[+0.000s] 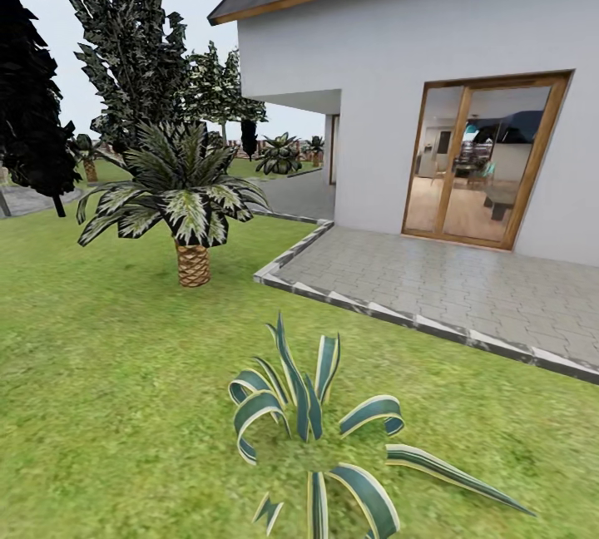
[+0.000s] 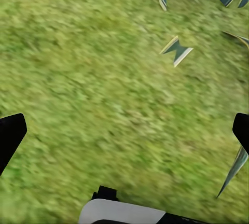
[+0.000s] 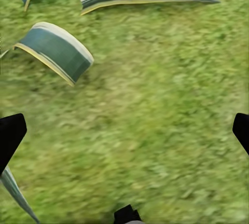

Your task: Take the three Easter eggs out of the wicker basket on the lawn in the garden, then place them on the lawn next to a single tree (choose any tree) so that all three eggs are next to the same tree and none are left in the basket.

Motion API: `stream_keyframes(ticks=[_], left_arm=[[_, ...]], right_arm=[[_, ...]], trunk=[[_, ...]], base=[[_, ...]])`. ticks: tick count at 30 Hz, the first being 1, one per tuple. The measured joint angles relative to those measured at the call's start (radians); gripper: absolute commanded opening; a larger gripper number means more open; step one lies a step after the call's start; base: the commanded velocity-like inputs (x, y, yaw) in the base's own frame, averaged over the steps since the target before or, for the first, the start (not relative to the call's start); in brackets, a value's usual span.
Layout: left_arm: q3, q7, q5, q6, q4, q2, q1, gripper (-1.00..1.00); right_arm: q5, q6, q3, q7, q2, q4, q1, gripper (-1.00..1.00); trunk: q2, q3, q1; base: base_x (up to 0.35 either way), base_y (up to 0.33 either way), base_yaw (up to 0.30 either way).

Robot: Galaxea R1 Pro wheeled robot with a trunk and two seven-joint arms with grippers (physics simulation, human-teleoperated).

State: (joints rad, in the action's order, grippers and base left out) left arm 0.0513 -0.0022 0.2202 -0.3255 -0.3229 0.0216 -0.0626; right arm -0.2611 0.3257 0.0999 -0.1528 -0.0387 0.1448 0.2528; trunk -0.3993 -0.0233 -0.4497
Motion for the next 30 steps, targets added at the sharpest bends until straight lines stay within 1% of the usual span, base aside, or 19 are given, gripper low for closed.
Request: stream_keyframes(ticks=[10,19,24,30], left_arm=[[0.0,0.001,0.0,0.0,0.0,0.0,0.0,1.0],[0.0,0.001,0.0,0.0,0.0,0.0,0.0,1.0],[0.0,0.0,0.0,0.0,0.0,0.0,0.0,1.0],[0.0,0.0,0.0,0.0,0.0,0.0,0.0,1.0]], right_arm=[[-0.001,0.052,0.0,0.001,-0.001,-0.002,0.0,1.0],[-0.007,0.056,0.001,0.001,-0.001,-0.002,0.0,1.0],[-0.006,0.056,0.001,0.001,-0.002,-0.003,0.0,1.0],[-0.003,0.056,0.0,0.001,-0.001,-0.004,0.0,1.0]], trunk=[[0.0,0.0,0.0],[0.0,0.0,0.0],[0.0,0.0,0.0],[0.0,-0.001,0.0]], base=[[0.0,0.001,0.0],[0.0,0.0,-0.004],[0.0,0.0,-0.136],[0.0,0.0,-0.032]])
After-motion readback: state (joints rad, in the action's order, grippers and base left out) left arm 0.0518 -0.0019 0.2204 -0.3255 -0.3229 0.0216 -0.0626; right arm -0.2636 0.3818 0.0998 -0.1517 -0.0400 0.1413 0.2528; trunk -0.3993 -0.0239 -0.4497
